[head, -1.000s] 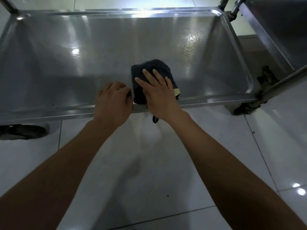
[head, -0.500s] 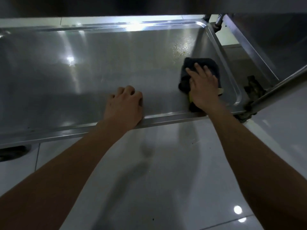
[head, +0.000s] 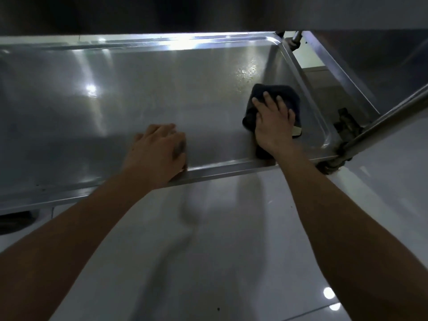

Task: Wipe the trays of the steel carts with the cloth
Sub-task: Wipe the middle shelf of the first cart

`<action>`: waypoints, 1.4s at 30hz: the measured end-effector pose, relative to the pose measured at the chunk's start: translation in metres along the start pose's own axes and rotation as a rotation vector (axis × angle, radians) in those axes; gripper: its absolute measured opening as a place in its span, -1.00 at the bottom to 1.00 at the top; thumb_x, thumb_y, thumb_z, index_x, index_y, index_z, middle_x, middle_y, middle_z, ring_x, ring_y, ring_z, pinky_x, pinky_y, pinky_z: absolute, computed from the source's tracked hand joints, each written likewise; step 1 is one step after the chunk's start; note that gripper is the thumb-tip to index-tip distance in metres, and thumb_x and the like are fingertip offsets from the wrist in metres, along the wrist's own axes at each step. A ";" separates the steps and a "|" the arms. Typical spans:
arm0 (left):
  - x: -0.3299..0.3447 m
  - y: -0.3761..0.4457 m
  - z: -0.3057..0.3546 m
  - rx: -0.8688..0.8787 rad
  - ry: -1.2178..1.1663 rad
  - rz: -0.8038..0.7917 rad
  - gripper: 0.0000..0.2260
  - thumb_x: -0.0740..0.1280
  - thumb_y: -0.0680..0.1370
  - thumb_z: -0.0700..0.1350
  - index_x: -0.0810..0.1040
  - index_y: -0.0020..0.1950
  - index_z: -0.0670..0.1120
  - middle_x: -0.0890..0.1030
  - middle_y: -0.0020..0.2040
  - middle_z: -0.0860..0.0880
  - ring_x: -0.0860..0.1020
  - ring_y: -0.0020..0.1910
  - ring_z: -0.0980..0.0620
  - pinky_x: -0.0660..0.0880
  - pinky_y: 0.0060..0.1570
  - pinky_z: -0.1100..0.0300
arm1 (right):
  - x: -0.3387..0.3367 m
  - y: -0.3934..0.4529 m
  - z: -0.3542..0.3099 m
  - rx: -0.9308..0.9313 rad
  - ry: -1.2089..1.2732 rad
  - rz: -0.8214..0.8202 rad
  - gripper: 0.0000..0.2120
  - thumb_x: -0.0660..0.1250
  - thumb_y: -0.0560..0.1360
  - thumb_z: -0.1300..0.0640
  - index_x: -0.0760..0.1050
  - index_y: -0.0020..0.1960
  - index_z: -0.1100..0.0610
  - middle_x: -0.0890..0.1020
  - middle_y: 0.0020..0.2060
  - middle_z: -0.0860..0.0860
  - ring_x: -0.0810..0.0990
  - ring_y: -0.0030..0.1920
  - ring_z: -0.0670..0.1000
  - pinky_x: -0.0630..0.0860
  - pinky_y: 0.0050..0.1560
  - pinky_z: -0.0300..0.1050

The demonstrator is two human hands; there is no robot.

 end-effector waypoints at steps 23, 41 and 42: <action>-0.012 -0.021 -0.037 -0.100 0.059 0.044 -0.68 0.21 0.59 0.09 0.56 0.24 -0.02 0.51 0.30 -0.06 0.39 0.33 -0.15 0.43 0.20 -0.10 | 0.060 0.005 -0.185 -0.470 0.123 -0.063 -0.59 0.03 0.67 0.00 0.30 0.50 -0.20 0.16 0.59 -0.16 0.02 0.60 0.02 -0.05 0.53 0.16; 0.007 0.055 0.033 -0.017 0.068 -0.011 -0.61 0.20 0.55 0.23 0.49 0.32 0.15 0.45 0.40 -0.01 0.38 0.38 -0.16 0.42 0.20 -0.17 | -0.008 0.070 0.066 0.022 0.036 0.054 -0.57 0.02 0.68 0.01 0.26 0.53 -0.15 0.13 0.60 -0.08 0.01 0.59 0.08 -0.09 0.54 0.22; 0.006 0.053 0.029 -0.042 0.063 -0.001 -0.60 0.22 0.54 0.25 0.50 0.31 0.15 0.45 0.39 -0.02 0.38 0.37 -0.16 0.42 0.20 -0.18 | -0.008 0.070 0.063 0.020 0.032 0.051 -0.57 0.03 0.67 0.02 0.26 0.53 -0.15 0.13 0.60 -0.09 0.01 0.59 0.08 -0.08 0.54 0.23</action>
Point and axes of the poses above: each hand's wrist, its own y-axis towards the middle knuckle, its own x-axis out of the palm, z = x × y, the point moved 4 cm from there along y, towards the middle knuckle
